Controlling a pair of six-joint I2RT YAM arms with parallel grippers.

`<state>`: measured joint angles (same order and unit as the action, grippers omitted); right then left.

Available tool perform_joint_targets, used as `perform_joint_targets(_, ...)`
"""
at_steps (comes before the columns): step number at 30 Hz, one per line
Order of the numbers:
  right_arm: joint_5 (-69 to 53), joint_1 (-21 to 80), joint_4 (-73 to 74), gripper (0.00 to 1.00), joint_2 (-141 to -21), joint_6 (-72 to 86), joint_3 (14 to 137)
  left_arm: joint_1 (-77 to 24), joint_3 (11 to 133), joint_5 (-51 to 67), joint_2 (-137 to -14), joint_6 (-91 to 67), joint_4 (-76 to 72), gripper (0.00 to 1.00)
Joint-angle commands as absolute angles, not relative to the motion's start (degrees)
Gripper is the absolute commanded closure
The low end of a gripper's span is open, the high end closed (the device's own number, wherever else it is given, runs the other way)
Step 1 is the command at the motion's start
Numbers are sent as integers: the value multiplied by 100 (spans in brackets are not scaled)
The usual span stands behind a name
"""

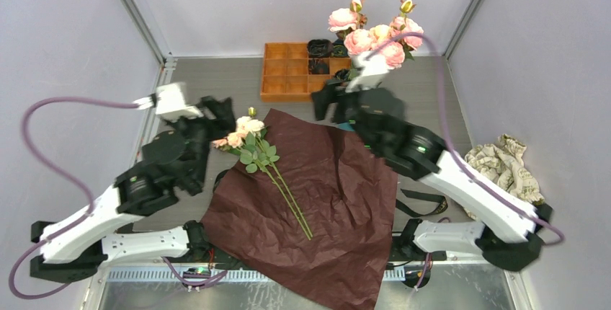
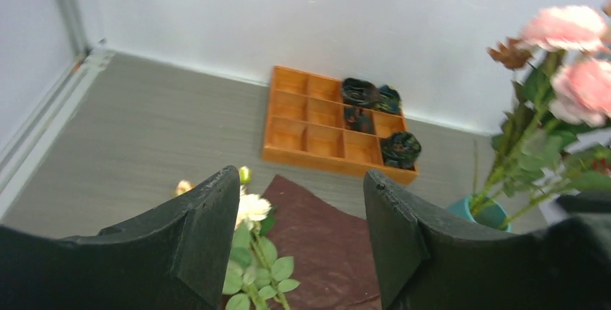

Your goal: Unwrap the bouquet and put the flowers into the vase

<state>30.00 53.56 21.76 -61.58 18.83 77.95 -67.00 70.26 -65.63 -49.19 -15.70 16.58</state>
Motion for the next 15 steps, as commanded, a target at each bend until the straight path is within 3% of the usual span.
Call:
perform_joint_targets(1,3614,6108,3025,23,-7441,2017,8705,-6699,6968,-7680,-4104,-2713,3062,36)
perform_joint_targets(5,3204,6304,3400,27,-8754,2386,9249,-6698,6893,-7900,-3771,-2781,3268,37)
perform_joint_targets(9,2711,6309,3468,40,-9796,2679,9558,-6703,7066,-7918,-3835,-3016,3701,37)
perform_joint_targets(15,2254,6183,3523,41,-11009,2776,10018,-6699,7124,-7911,-3935,-3199,4049,37)
